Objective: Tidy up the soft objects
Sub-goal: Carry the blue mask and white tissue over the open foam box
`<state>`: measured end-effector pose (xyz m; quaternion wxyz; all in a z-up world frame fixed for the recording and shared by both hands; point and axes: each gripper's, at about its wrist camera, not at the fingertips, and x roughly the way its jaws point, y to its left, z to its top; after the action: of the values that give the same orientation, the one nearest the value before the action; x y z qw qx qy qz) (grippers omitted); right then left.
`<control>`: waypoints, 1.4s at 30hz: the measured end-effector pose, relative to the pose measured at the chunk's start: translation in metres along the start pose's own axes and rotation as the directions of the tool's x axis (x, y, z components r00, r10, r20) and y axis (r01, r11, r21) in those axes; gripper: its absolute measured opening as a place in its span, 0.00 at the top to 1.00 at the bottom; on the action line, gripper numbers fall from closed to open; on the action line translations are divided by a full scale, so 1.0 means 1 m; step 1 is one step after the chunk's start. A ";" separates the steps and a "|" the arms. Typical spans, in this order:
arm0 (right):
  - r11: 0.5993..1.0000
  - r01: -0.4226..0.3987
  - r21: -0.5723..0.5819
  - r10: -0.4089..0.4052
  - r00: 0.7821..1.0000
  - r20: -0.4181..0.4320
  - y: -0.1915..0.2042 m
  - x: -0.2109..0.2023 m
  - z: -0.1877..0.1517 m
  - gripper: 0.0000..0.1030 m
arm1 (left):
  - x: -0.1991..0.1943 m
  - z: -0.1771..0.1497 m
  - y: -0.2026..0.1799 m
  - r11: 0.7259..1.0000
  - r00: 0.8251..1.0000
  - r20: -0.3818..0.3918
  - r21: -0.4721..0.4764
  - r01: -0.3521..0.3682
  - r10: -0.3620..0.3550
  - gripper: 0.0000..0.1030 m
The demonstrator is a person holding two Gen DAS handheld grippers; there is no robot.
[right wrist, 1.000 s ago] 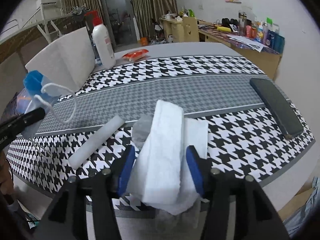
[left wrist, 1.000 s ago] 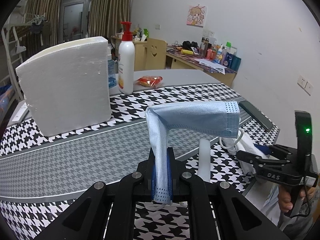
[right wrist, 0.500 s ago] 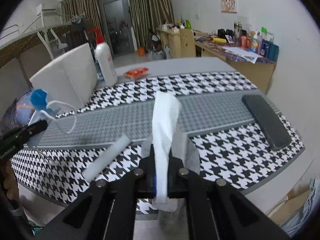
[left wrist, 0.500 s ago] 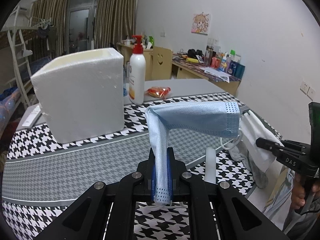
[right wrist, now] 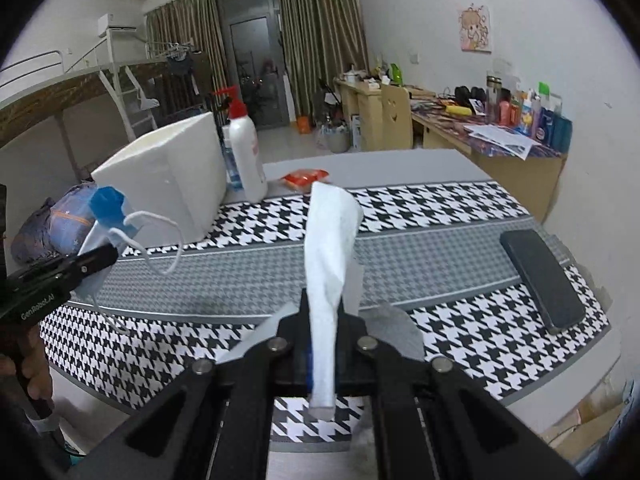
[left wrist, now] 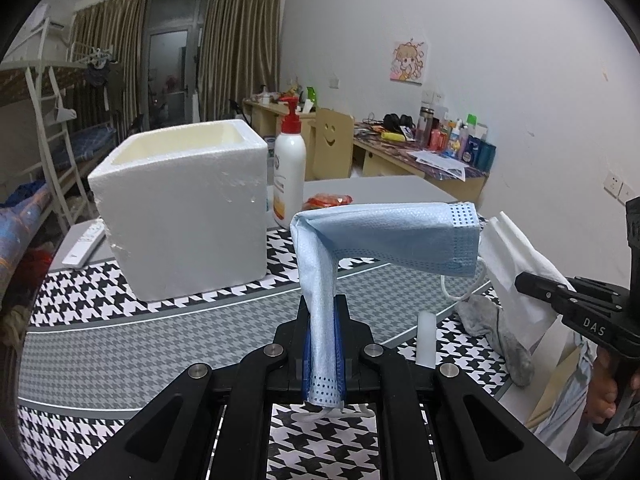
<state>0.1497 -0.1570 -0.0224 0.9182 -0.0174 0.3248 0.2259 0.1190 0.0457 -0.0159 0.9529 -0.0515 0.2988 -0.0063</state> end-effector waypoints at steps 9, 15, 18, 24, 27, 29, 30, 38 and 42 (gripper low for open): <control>0.999 -0.047 -0.028 0.048 0.998 0.034 0.013 -0.001 0.013 0.92 | -0.013 0.008 0.010 1.000 0.999 0.031 -0.007 -0.029 0.029 0.91; 0.996 -0.075 -0.055 0.078 0.995 0.054 0.024 -0.001 0.019 0.92 | -0.017 0.014 0.013 0.999 0.997 0.053 -0.010 -0.050 0.050 0.91; 0.994 -0.090 -0.062 0.094 0.994 0.062 0.028 -0.001 0.022 0.92 | -0.018 0.016 0.015 0.998 0.997 0.058 -0.012 -0.056 0.057 0.91; 0.992 -0.112 -0.066 0.116 0.991 0.073 0.033 0.000 0.029 0.92 | -0.020 0.025 0.019 0.998 0.995 0.070 -0.010 -0.067 0.067 0.91; 0.990 -0.117 -0.076 0.123 0.989 0.083 0.037 -0.001 0.032 0.92 | -0.022 0.029 0.022 0.998 0.995 0.077 -0.011 -0.067 0.068 0.91; 0.990 -0.118 -0.082 0.125 0.988 0.087 0.039 -0.001 0.035 0.92 | -0.024 0.032 0.023 0.997 0.994 0.082 -0.013 -0.072 0.073 0.90; 0.989 -0.121 -0.085 0.128 0.988 0.090 0.041 -0.001 0.036 0.92 | -0.024 0.033 0.024 0.997 0.993 0.086 -0.014 -0.075 0.076 0.90; 0.984 -0.141 -0.107 0.153 0.982 0.114 0.053 -0.001 0.047 0.92 | -0.027 0.045 0.024 0.996 0.990 0.109 -0.008 -0.087 0.088 0.90; 0.982 -0.151 -0.117 0.165 0.979 0.117 0.059 0.000 0.051 0.92 | -0.030 0.051 0.024 0.996 0.988 0.124 -0.002 -0.094 0.093 0.90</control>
<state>0.1549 -0.0949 0.0245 0.9138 -0.0266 0.2539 0.3159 0.1225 0.0755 0.0406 0.9690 -0.0360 0.2409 0.0411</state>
